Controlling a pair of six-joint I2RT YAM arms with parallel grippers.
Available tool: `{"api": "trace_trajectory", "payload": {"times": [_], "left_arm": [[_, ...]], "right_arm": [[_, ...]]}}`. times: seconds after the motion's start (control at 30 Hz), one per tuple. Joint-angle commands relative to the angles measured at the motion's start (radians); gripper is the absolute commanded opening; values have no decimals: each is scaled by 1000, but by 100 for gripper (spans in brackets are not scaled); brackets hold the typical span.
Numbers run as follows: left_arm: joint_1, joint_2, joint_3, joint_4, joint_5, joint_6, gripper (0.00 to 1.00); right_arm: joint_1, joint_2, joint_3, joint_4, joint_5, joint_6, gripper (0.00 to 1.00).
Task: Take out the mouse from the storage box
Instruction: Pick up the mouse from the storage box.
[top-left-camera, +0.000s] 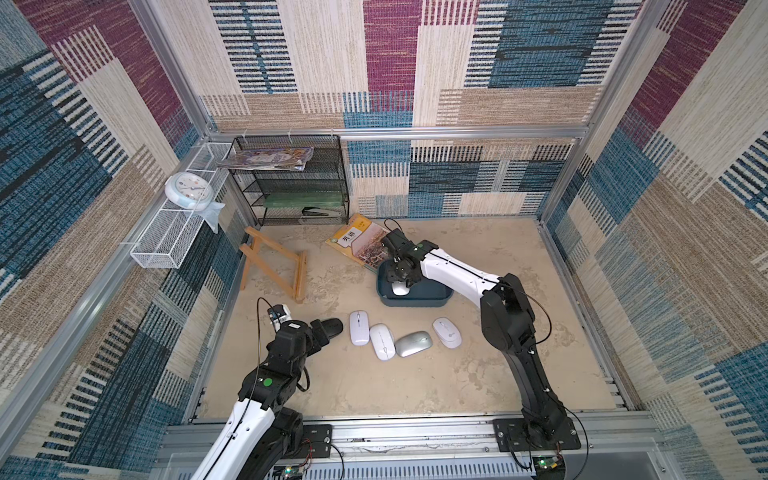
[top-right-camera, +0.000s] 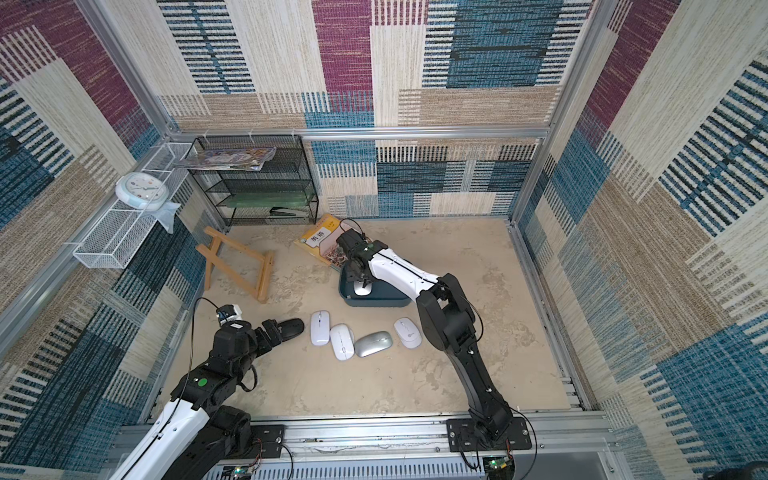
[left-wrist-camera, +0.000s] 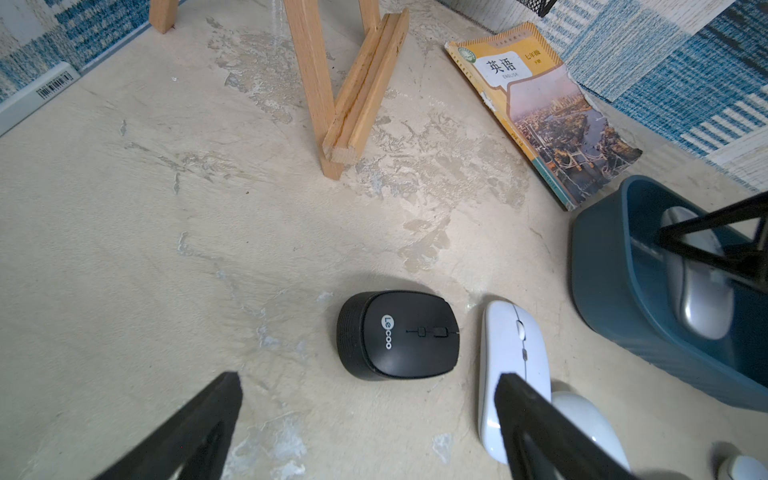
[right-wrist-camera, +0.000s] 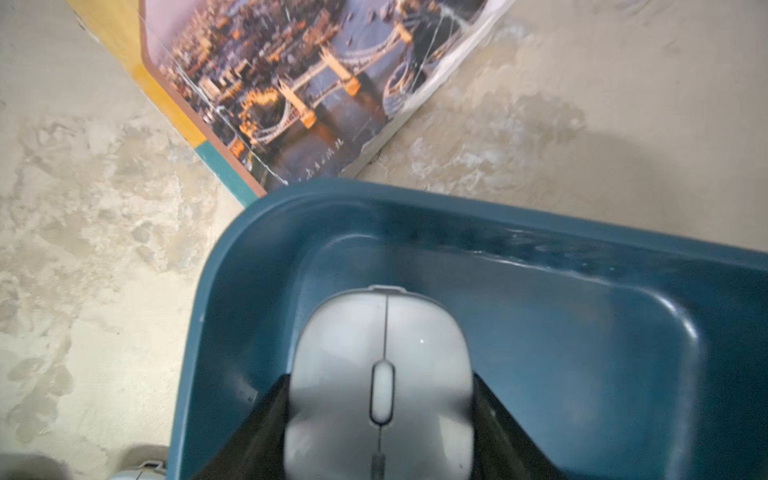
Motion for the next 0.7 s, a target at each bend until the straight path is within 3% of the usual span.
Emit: {"api": "trace_trajectory", "payload": {"times": [0.0, 0.43, 0.67], "left_arm": [[1, 3, -1, 6, -6, 1, 99], [2, 10, 0, 15, -2, 3, 99], [1, 15, -1, 21, 4, 7, 99]], "right_arm": [[-7, -33, -3, -11, 15, -15, 58], [-112, -218, -159, 18, -42, -60, 56], [-200, -374, -369, 116, -104, -99, 56]]}}
